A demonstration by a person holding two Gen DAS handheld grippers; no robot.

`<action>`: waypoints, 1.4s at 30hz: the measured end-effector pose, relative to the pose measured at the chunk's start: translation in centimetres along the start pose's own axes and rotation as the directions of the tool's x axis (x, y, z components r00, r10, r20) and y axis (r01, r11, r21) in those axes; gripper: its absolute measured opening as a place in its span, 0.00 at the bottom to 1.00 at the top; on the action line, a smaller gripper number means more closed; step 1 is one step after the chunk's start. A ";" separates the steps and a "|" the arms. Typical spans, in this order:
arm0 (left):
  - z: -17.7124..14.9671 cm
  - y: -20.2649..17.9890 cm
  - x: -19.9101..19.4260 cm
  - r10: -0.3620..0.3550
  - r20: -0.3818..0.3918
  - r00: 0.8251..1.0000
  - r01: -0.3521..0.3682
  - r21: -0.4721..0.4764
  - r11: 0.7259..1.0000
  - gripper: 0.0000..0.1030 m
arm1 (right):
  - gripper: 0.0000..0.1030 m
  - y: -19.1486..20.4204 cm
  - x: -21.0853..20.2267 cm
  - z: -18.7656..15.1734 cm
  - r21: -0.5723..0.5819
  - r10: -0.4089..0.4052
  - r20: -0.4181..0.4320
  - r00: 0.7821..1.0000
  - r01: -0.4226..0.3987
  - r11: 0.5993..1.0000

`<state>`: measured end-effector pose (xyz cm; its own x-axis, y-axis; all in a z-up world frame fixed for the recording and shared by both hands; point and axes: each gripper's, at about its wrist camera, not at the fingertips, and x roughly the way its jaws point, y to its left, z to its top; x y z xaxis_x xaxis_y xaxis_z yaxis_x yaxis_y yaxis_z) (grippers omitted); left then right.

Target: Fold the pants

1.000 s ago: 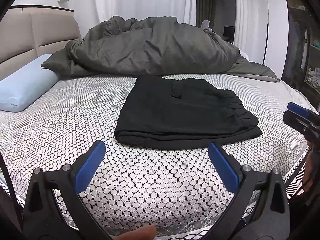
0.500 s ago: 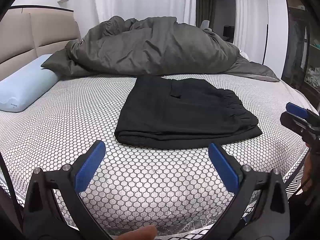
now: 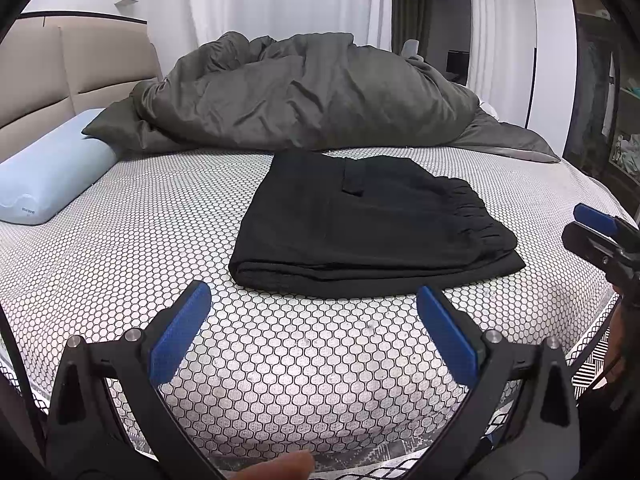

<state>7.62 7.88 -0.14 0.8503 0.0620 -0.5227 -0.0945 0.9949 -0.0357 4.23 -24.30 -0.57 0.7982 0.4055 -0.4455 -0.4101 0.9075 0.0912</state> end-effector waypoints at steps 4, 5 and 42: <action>0.0 0.0 0.0 0.000 0.000 1.000 0.000 0.000 1.000 0.99 | 1.00 0.0 0.0 0.0 0.000 0.001 -0.001 1.000 -0.001 1.000; 0.0 0.0 0.0 0.000 0.000 1.000 0.000 0.000 1.000 0.99 | 1.00 0.0 0.0 0.0 0.000 0.000 0.000 1.000 0.000 1.000; 0.0 0.3 0.4 -0.006 0.000 1.000 0.006 0.013 1.000 0.99 | 1.00 -1.0 0.2 -0.1 -0.020 0.014 -0.004 1.000 -0.014 1.000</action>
<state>7.92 8.24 -0.35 0.8506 0.0559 -0.5228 -0.0825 0.9962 -0.0276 4.78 -25.16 -0.87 0.7905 0.4179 -0.4477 -0.4301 0.8992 0.0800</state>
